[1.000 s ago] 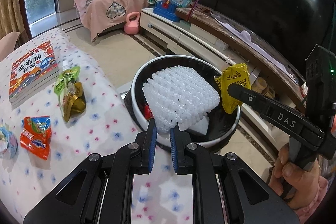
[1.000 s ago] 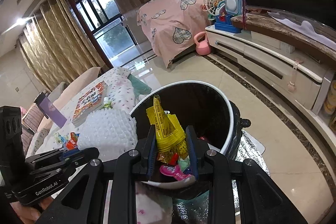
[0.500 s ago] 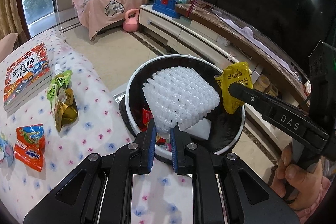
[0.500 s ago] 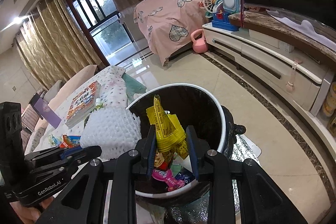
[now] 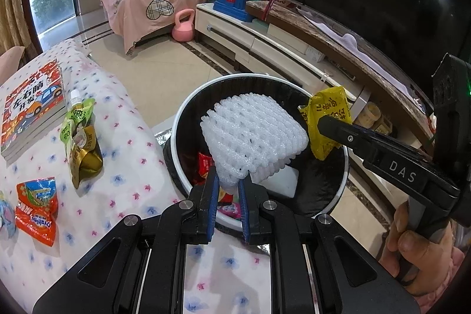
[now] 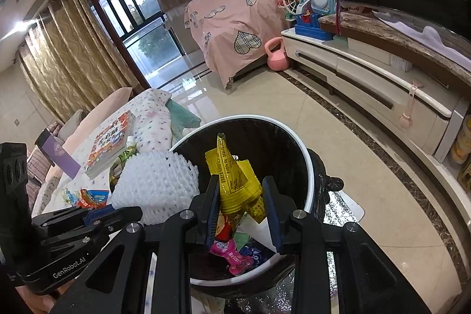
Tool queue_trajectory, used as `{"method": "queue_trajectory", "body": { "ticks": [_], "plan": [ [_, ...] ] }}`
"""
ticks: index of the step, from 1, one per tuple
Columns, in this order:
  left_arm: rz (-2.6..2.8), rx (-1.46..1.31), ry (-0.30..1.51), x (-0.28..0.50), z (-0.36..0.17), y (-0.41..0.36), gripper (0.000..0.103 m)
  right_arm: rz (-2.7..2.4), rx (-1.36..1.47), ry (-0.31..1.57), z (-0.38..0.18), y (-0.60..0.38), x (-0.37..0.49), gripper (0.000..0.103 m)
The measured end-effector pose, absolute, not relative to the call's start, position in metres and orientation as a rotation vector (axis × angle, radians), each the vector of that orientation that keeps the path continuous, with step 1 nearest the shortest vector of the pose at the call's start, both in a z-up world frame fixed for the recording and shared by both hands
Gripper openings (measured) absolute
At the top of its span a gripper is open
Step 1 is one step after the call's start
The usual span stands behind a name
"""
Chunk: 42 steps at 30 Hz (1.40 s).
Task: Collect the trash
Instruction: 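Open both tools to drop the mesh foam and yellow bag into the bin, then move the left tool toward the crumpled wrapper while the right tool approaches the red snack bag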
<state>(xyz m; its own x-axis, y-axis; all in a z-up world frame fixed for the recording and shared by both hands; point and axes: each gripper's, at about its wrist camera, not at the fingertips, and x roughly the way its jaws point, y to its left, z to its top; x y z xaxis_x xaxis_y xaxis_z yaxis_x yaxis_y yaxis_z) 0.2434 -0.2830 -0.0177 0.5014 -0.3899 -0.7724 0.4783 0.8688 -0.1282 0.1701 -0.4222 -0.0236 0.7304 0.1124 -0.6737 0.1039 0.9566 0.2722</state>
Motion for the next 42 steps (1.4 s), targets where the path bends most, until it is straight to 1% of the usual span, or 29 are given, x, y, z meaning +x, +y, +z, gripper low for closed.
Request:
{"method": "queue_trajectory", "body": {
  "ticks": [1,2,4,5,6,7,8,13,14,16,18,21,24,26,32,37,42],
  "plan": [
    [-0.53,0.11,0.909,0.244,-0.019,-0.284,0.013,0.005,0.303,0.757,-0.024,-0.423,0.171,0.031],
    [-0.533,0.115,0.916,0.245,-0.02,-0.286,0.017,0.005,0.302,0.761,-0.025,-0.423,0.172,0.032],
    [-0.528,0.121,0.918,0.245,-0.021,-0.286,0.034,0.009,0.299,0.772,-0.026,-0.423,0.174,0.034],
    [-0.522,0.121,0.915,0.244,-0.02,-0.285,0.053,0.01,0.298,0.773,-0.026,-0.423,0.174,0.037],
    [-0.514,0.118,0.904,0.243,-0.019,-0.284,0.06,0.01,0.297,0.771,-0.026,-0.423,0.174,0.046],
    [-0.511,0.114,0.895,0.242,-0.017,-0.282,0.06,0.01,0.3,0.771,-0.026,-0.424,0.174,0.051],
    [-0.51,0.11,0.891,0.241,-0.016,-0.28,0.06,0.013,0.307,0.768,-0.025,-0.425,0.174,0.052],
    [-0.497,0.085,0.884,0.236,-0.013,-0.265,0.06,0.003,0.325,0.757,-0.023,-0.427,0.169,0.053],
    [-0.493,0.075,0.884,0.234,-0.013,-0.26,0.061,0.005,0.328,0.756,-0.022,-0.427,0.168,0.054],
    [-0.487,0.058,0.886,0.23,-0.014,-0.251,0.062,0.011,0.335,0.749,-0.02,-0.424,0.164,0.064],
    [-0.473,0.04,0.888,0.226,-0.015,-0.238,0.064,0.018,0.336,0.733,-0.018,-0.419,0.159,0.08],
    [-0.453,0.009,0.89,0.216,-0.017,-0.218,0.067,0.026,0.323,0.711,-0.013,-0.407,0.151,0.092],
    [-0.425,-0.024,0.893,0.205,-0.019,-0.194,0.069,0.046,0.334,0.7,-0.011,-0.394,0.143,0.097],
    [-0.406,-0.044,0.893,0.197,-0.02,-0.178,0.071,0.066,0.347,0.698,-0.011,-0.382,0.137,0.099],
    [-0.337,-0.104,0.888,0.178,-0.024,-0.124,0.076,0.108,0.354,0.698,-0.019,-0.346,0.126,0.099],
    [-0.278,-0.166,0.895,0.171,-0.03,-0.081,0.076,0.153,0.325,0.673,-0.027,-0.31,0.118,0.1],
    [-0.215,-0.205,0.897,0.165,-0.037,-0.044,0.076,0.223,0.305,0.706,-0.035,-0.275,0.12,0.1]
  ]
}}
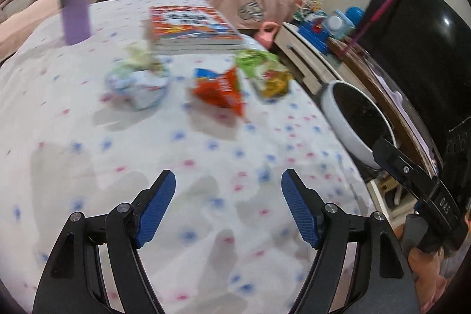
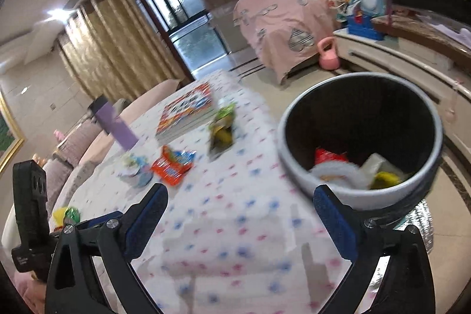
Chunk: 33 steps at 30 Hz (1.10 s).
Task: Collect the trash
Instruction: 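Move the left tool toward the crumpled wrapper while the right tool approaches the red snack bag, then close the left tool on the crumpled wrapper while the right tool grasps the red snack bag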
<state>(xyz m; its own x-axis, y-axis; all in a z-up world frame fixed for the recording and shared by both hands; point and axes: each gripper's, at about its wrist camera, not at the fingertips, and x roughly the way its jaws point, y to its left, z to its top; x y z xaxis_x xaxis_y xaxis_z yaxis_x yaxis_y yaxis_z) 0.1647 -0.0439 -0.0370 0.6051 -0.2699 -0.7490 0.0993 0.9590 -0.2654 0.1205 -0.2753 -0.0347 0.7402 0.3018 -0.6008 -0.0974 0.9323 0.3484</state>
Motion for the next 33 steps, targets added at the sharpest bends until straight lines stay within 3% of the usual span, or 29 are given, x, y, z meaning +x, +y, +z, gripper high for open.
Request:
{"method": "queue_trajectory", "body": {
  "ticks": [14,30,33],
  "plan": [
    [-0.113,-0.281,0.898,0.169,-0.049,0.021,0.076,0.34,0.264,0.793,-0.051,-0.202,0.141,0.1],
    [-0.096,-0.265,0.891,0.217,-0.04,0.033,0.077,0.374,0.188,0.841,-0.056,-0.159,0.186,0.099],
    [-0.102,-0.247,0.881,0.232,-0.038,0.03,0.078,0.376,0.19,0.836,-0.057,-0.157,0.199,0.094]
  ]
}}
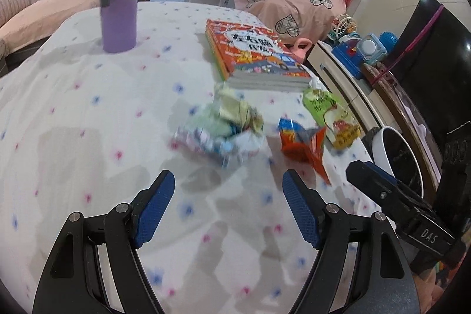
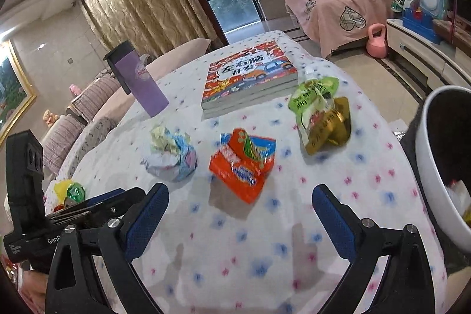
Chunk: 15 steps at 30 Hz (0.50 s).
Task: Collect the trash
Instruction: 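Close the left tool on the crumpled wrapper while the right tool grasps the red snack bag, then carry the crumpled wrapper and red snack bag with both tools over the trash bin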
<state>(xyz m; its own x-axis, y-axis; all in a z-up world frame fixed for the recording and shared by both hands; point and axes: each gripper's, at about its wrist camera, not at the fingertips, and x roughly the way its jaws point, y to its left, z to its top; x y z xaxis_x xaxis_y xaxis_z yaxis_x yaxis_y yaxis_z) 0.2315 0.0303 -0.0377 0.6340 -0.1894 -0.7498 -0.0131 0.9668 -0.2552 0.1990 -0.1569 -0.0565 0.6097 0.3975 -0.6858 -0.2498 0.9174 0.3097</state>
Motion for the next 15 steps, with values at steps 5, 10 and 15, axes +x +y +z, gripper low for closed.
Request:
{"method": "queue_trajectory", "body": {
  "ticks": [5,10,15],
  "plan": [
    [-0.082,-0.231,0.887,0.256,-0.045,0.031,0.078,0.386,0.192,0.841,-0.059,-0.154,0.222,0.077],
    [-0.094,-0.235,0.895,0.267,-0.054,0.033,0.058,0.389,0.202,0.882,-0.073,-0.151,0.246,0.051],
    [-0.15,-0.218,0.895,0.261,-0.052,0.023,0.029,0.395,0.196,0.922,-0.087,-0.148,0.248,0.014]
  ]
}}
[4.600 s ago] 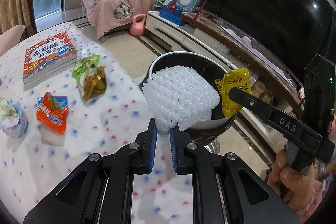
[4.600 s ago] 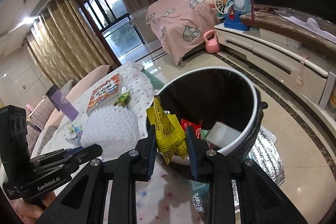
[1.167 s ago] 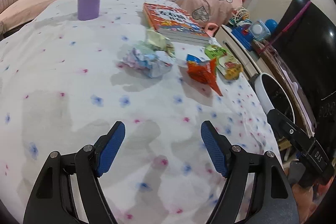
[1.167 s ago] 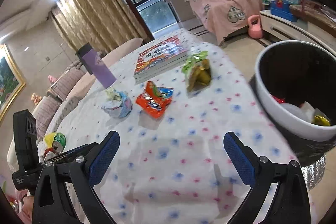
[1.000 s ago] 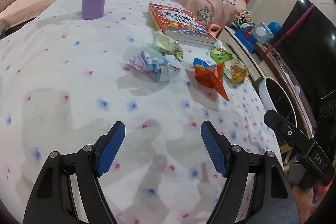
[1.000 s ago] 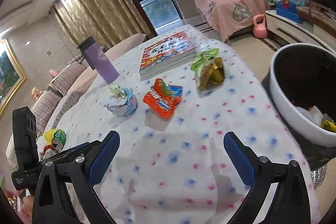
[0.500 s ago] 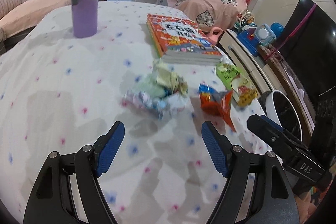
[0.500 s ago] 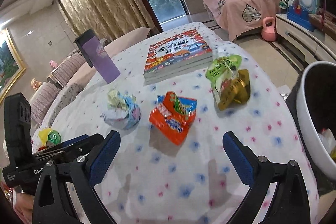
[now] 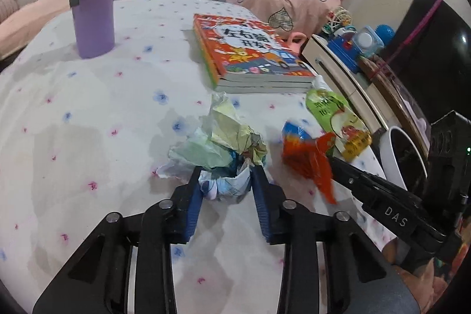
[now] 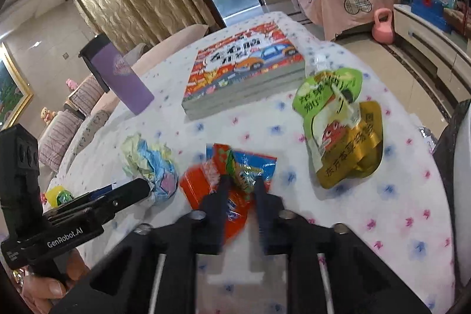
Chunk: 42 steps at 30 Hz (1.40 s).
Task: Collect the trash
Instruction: 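Carry the crumpled wrapper and red snack bag with both tools over the trash bin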
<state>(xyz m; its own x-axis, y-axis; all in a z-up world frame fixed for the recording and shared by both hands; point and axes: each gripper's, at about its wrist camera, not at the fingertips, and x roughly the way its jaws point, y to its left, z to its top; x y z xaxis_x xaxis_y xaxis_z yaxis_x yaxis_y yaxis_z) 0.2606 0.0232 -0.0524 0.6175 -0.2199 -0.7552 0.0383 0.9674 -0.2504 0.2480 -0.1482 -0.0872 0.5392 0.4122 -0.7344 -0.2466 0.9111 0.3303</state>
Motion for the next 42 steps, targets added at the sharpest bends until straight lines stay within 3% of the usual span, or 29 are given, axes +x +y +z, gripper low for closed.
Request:
{"method": "queue_trajectory", "body": {
  "ticks": [3,19,42],
  "plan": [
    [-0.165,-0.227,0.896,0.252,-0.049,0.02,0.027,0.403,0.194,0.902,-0.085,-0.151,0.238,0.005],
    [-0.3,-0.209,0.852,0.199,-0.019,-0.034,0.027,0.395,0.216,0.799,-0.041,-0.189,0.171,0.004],
    [-0.451,-0.078,0.843,0.178,-0.002,-0.136,0.027,0.251,0.286,0.725,-0.022,-0.286,0.111,0.004]
  ]
}}
